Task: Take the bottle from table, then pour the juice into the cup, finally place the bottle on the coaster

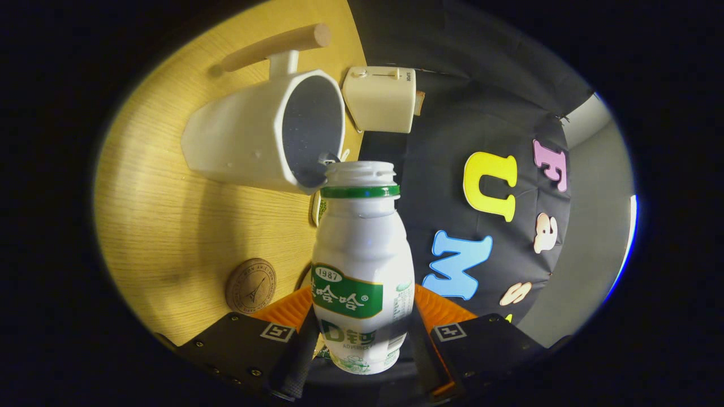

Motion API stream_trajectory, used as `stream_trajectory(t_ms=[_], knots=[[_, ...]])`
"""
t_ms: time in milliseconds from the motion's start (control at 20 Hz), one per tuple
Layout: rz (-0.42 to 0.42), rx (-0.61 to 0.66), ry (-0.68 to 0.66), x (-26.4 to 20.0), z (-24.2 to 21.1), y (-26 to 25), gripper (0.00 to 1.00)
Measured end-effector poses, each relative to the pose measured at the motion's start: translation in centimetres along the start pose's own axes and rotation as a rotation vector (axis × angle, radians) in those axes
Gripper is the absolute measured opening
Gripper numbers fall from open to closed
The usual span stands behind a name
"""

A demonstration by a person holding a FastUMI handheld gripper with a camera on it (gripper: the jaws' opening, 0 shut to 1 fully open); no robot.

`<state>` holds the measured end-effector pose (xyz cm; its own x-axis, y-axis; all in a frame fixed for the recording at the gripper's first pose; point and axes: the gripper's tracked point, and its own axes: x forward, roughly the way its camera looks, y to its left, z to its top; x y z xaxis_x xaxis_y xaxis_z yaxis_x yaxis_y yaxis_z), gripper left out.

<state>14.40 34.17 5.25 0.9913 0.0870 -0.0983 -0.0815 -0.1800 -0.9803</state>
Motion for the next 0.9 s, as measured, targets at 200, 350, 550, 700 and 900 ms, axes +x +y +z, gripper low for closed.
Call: stream_trajectory(t_ms=[200,350,550,700,900], knots=[[-0.002,-0.008,-0.002,-0.1,0.2,-0.2,0.74],[-0.005,-0.022,0.001,0.0,0.1,-0.5,0.74],[-0.004,-0.031,0.005,0.0,0.0,-0.8,0.74],[0.004,-0.04,0.007,0.0,-0.2,-0.6,0.74],[-0.005,-0.067,0.008,0.0,-0.2,-1.1,0.74]])
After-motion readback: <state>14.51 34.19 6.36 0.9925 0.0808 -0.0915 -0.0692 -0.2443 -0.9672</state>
